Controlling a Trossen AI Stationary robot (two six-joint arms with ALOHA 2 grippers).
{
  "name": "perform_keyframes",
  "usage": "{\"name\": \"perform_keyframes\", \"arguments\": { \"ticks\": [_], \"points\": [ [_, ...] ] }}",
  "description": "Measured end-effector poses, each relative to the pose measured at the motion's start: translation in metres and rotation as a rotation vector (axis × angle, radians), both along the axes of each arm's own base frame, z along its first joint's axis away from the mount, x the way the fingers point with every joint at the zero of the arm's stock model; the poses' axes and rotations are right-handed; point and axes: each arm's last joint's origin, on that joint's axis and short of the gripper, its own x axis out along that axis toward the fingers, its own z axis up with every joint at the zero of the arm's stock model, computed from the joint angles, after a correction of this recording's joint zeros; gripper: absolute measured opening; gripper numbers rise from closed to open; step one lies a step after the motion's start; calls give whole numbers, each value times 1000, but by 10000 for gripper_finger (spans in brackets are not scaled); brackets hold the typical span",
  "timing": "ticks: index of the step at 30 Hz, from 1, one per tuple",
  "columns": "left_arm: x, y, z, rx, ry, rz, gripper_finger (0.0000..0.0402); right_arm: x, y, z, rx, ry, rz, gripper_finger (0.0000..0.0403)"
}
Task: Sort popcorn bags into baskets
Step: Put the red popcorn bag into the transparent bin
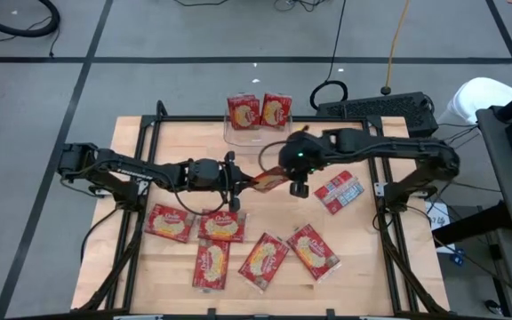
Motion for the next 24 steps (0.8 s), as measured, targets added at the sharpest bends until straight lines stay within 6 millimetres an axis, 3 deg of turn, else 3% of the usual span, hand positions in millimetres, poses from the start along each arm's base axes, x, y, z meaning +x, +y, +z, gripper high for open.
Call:
{"name": "perform_keyframes", "arguments": {
  "ticks": [6,9,15,24],
  "points": [
    [0,0,-1,4,8,-4,17,9,0,-6,4,15,27,117],
    [-1,0,-2,3,26,-4,22,7,-1,-4,2,5,25,101],
    [-1,-1,-3,-29,32,4,61,5,0,0,4,-18,57,13],
    [-2,-20,-8,-75,67,-19,133,4,-7,12,4,-52,94,6]
  ]
}}
